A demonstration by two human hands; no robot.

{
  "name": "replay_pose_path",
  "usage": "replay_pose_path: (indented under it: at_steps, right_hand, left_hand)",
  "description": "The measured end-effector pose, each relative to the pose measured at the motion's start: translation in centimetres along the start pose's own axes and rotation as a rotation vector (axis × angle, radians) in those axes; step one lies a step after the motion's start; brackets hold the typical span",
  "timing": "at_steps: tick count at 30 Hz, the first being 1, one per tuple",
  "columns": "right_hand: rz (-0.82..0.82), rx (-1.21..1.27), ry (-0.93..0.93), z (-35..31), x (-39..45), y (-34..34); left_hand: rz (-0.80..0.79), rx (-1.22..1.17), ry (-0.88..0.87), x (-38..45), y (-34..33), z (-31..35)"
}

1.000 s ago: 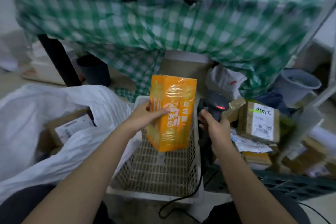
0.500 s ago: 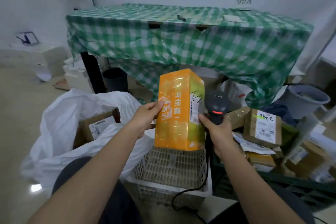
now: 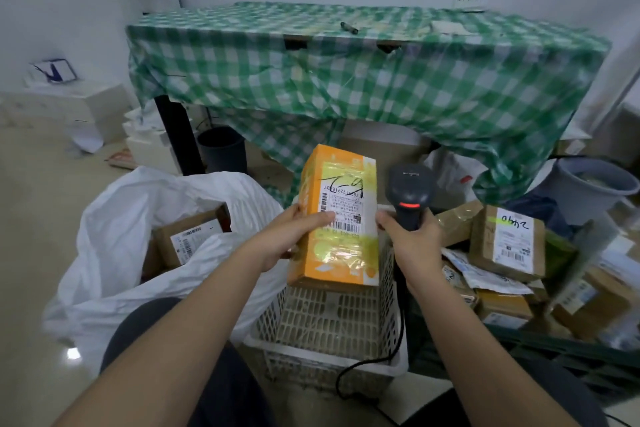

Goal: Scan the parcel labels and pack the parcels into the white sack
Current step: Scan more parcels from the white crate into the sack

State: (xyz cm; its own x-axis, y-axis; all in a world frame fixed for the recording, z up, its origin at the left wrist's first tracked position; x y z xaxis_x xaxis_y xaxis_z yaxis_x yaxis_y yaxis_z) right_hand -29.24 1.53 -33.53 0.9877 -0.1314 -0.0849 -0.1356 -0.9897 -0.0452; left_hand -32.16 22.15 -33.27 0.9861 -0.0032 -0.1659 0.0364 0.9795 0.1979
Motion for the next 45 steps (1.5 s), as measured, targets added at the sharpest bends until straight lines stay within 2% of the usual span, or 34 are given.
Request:
replay_pose_path:
  at_steps: [4, 7, 10, 15, 18, 23, 26, 28, 33, 35, 37, 39, 42, 45]
  right_hand:
    - [0.003, -0.083, 0.111, -1.0, 1.1, 0.6]
    - [-0.028, -0.209, 0.108, -0.7, 1.8, 1.0]
    - [-0.087, -0.312, 0.056, 0.9, 2.2, 1.4]
    - [-0.226, -0.554, -0.110, 6.2, 0.6, 2.7]
    - [-0.228, -0.803, -0.051, 8.5, -0.7, 3.2]
    - [-0.378, -0.800, -0.243, 12.0, -1.8, 3.2]
    - [-0.358, -0.737, -0.263, 13.1, -2.1, 2.8]
    - [-0.357, -0.723, -0.249, 13.4, -1.7, 2.4]
    - [-0.313, -0.728, -0.245, 14.1, -1.0, 1.7]
    - [-0.289, -0.688, -0.269, 14.7, -1.0, 1.6]
    - [-0.253, -0.662, -0.286, 15.1, -1.1, 1.7]
    - [-0.211, -0.616, -0.291, 15.3, -1.2, 1.9]
    - [-0.187, -0.583, -0.301, 15.5, -1.4, 2.5]
    - [-0.130, -0.553, -0.327, 15.8, -1.4, 3.3]
  left_hand:
    - [-0.106, 0.297, -0.040, 1.4, 1.1, 1.5]
    - [-0.238, 0.624, 0.011, 2.4, 0.6, 1.3]
    - [-0.365, 0.777, 0.044, 3.2, -0.4, 0.4]
    - [-0.596, 0.895, 0.162, 3.1, -2.5, -3.5]
    - [-0.651, 0.935, 0.184, 2.6, -3.1, -6.3]
    - [-0.693, 0.910, 0.208, 1.5, -3.7, -9.6]
    - [-0.625, 0.856, 0.204, 1.0, -2.9, -10.9]
    - [-0.525, 0.826, 0.174, 0.7, -2.3, -10.9]
    - [-0.128, 0.785, -0.009, -2.0, 0.2, -12.1]
    - [0.016, 0.683, -0.063, -3.4, 0.5, -13.2]
    - [0.143, 0.569, -0.079, -4.4, -0.1, -13.8]
    - [0.255, 0.428, -0.024, -4.7, -0.6, -14.4]
    - [0.346, 0.268, 0.006, -5.0, -0.8, -14.9]
    - [0.299, 0.208, -0.070, -5.0, -1.3, -14.2]
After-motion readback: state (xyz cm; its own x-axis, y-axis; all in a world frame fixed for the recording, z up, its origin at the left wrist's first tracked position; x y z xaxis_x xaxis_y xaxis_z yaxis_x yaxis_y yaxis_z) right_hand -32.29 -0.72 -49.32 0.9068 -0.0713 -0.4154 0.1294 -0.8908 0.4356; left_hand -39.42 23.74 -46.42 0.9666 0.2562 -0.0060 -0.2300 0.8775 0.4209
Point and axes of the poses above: each hand's wrist, its own x-axis towards the middle knuckle, its own y-axis out of the back of the hand, z = x × y, the point moved 3 cm from there along x, towards the middle knuckle, and after that the axes turned 11 degrees about -y, right-handed, at the moved point
